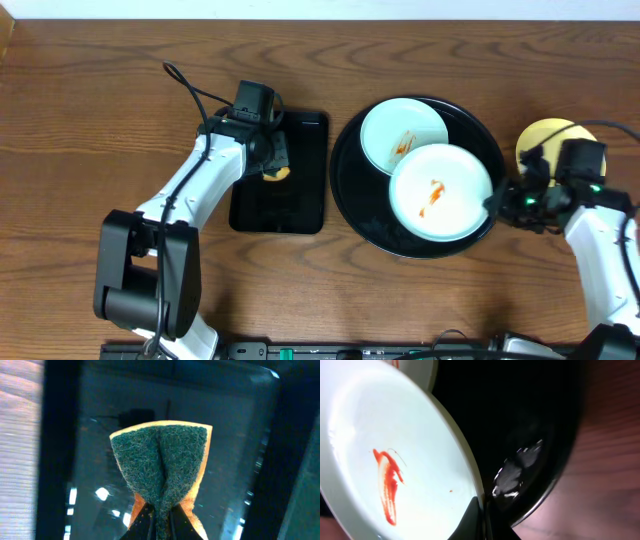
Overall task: Clean dirty plates on tray and stack at the side
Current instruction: 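Grip the rim of the lower pale green plate with the right gripper, then wipe the pale green plate with the sponge in the left gripper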
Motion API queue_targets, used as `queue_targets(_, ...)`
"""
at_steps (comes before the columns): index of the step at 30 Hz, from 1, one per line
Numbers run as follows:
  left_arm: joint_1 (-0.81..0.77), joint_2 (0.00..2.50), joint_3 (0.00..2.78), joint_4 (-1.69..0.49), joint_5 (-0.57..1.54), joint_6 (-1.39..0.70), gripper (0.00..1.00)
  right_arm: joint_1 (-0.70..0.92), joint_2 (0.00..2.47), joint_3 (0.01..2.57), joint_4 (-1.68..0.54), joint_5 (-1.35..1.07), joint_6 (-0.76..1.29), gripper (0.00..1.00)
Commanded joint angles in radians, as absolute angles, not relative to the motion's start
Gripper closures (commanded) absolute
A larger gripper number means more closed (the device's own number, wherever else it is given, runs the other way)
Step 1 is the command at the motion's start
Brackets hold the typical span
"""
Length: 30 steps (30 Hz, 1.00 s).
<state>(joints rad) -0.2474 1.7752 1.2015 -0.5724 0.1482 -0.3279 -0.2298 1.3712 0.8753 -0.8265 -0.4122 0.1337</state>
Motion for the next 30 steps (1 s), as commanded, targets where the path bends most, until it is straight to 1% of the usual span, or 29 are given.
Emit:
queue_targets(1, -0.272, 1.713, 1.197, -0.558, 0.267, -0.307, 0.93, -0.149, 1.388, 0.867, -0.842, -0.369, 0.156, 0.99)
queue_targets(5, -0.332, 1.681, 1.197, -0.536, 0.331, -0.307, 0.93, -0.084, 1.393, 0.841, -0.842, -0.321, 0.21, 0.99)
queue_targets(10, -0.466, 1.679, 1.197, -0.492, 0.362, -0.312, 0.92, -0.045, 1.393, 0.794, -0.821, -0.305, 0.255, 0.99)
queue_targets(19, -0.708, 1.683, 1.197, -0.409, 0.35, -0.338, 0.93, -0.043, 1.393, 0.739, -0.796, -0.284, 0.284, 0.99)
queue_targets(24, -0.802, 1.727, 1.197, -0.371, 0.35, -0.418, 0.92, -0.043, 1.393, 0.738, -0.792, -0.284, 0.3, 0.99)
queue_targets(30, -0.894, 1.805, 1.197, -0.327, 0.352, -0.433, 0.92, -0.043, 1.393, 0.738, -0.793, -0.285, 0.3, 0.99)
